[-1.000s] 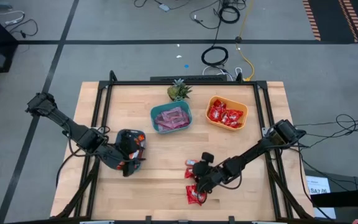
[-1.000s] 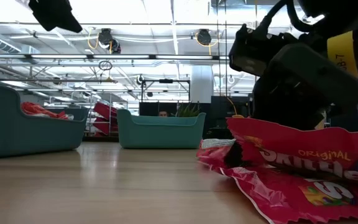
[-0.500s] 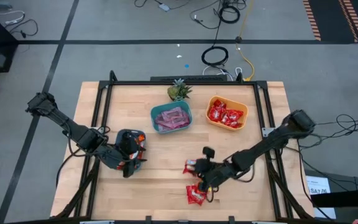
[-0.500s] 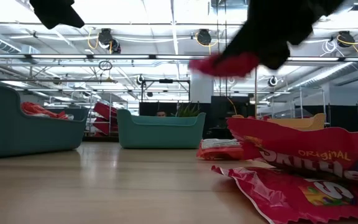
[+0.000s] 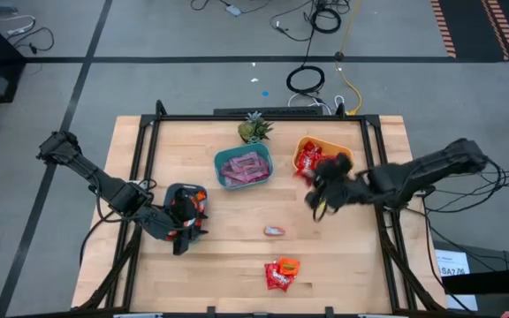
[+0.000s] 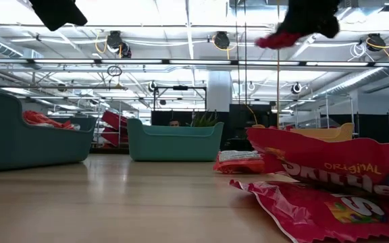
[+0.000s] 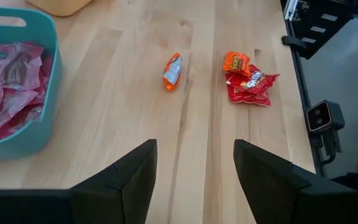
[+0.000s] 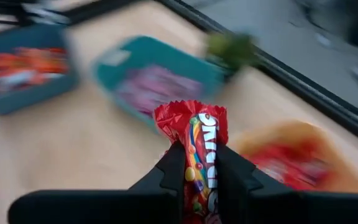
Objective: Sort candy
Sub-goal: Put the red candy into the yellow bin
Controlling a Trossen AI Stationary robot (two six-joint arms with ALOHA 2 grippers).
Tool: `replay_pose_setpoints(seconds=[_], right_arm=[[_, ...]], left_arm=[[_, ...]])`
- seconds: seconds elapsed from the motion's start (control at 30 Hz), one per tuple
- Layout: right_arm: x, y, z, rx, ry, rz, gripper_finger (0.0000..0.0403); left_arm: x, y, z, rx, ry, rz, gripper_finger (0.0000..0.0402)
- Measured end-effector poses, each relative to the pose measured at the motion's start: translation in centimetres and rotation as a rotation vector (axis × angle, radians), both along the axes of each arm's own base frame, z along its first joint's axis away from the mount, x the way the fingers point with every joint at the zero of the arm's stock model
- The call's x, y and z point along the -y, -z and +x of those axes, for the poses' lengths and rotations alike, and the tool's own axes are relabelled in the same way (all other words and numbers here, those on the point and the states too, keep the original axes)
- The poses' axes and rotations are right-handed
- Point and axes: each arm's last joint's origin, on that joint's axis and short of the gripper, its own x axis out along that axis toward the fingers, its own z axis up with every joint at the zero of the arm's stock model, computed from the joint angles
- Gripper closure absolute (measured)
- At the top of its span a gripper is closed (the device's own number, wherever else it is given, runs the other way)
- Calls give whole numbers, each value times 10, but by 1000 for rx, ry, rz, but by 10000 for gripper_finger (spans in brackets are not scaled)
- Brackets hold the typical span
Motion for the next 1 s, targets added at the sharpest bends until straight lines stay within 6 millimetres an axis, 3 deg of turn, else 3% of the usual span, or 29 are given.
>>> replay_pose_setpoints(seconds=[0.3, 0.47, 0.67, 0.87, 1.0], right_arm=[[55, 3, -49, -232, 307, 43, 354], [74, 23, -56, -295, 338, 114, 354], [90, 46, -58, -255, 395, 185, 353], [94, 50, -57, -240, 418, 188, 351], [94, 50, -56, -230, 418, 189, 327]], left_arm=[[0, 0, 0, 2, -2, 3, 180], [0, 0, 0, 3, -2, 4, 180], [0, 0, 0, 5, -2, 2, 180], [1, -2, 2, 27, -2, -13, 180], [2, -4, 3, 50, -3, -28, 180]])
